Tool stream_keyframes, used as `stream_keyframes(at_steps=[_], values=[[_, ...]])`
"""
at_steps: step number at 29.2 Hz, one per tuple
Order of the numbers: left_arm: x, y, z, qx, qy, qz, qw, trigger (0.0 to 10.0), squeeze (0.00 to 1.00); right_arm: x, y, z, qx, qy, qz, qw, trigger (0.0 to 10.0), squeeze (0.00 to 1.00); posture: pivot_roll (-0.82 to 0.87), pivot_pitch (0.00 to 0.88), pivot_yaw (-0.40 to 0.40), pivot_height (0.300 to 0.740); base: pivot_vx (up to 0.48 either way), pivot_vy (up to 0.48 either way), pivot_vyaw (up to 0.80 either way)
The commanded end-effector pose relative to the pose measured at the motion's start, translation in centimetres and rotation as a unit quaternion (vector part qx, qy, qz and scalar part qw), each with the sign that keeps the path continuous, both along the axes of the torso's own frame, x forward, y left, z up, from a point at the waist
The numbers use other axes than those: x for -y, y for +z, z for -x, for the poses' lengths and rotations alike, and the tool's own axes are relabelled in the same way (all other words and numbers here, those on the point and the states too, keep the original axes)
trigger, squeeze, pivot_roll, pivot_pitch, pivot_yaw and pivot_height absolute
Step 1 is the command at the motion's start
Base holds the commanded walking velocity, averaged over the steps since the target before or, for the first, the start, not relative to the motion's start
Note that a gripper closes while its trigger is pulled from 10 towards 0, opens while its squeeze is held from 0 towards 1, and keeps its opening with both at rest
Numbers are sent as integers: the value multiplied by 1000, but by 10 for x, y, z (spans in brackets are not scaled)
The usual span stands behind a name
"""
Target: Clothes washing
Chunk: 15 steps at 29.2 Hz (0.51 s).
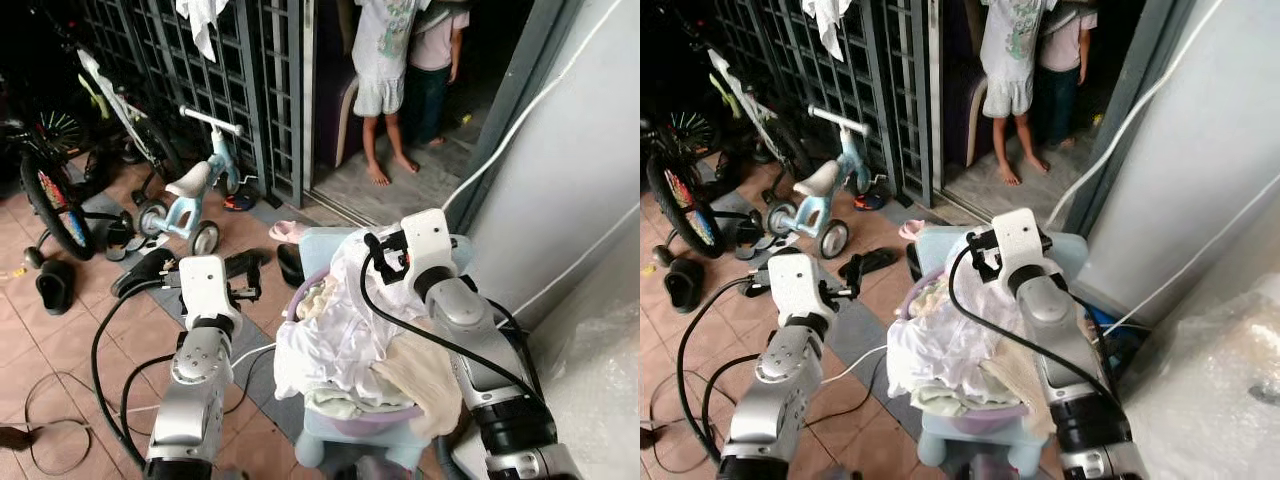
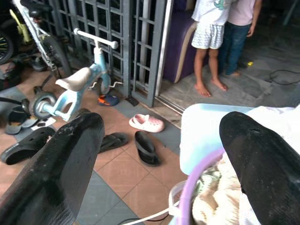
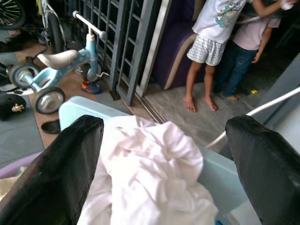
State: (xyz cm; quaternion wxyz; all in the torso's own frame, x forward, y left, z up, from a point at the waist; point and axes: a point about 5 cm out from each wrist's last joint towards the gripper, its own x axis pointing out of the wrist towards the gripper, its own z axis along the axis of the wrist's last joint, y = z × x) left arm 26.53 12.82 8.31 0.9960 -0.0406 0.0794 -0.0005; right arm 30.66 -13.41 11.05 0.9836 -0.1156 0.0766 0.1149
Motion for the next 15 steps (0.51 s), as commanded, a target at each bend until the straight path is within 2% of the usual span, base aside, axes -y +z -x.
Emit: stream_keyframes(at_steps=[1,13,15], values=[[-1,3,-1,6,6,10,1000,10000,0,-5,2,-1,0,5,-5,1000,10000,0,-38,0,-15,740,0,0,0],[-1,3,0,2,8,11,1000,10000,0,-9,-1,0,-13,24,-9,1000,10000,0,-34,0,-19,740,0,0,0],[0,3,2,1,10,11,1000,10000,0,-13,-2,-1,-16,43,-13,999,10000,0,-25,0,-19,740,0,0,0]])
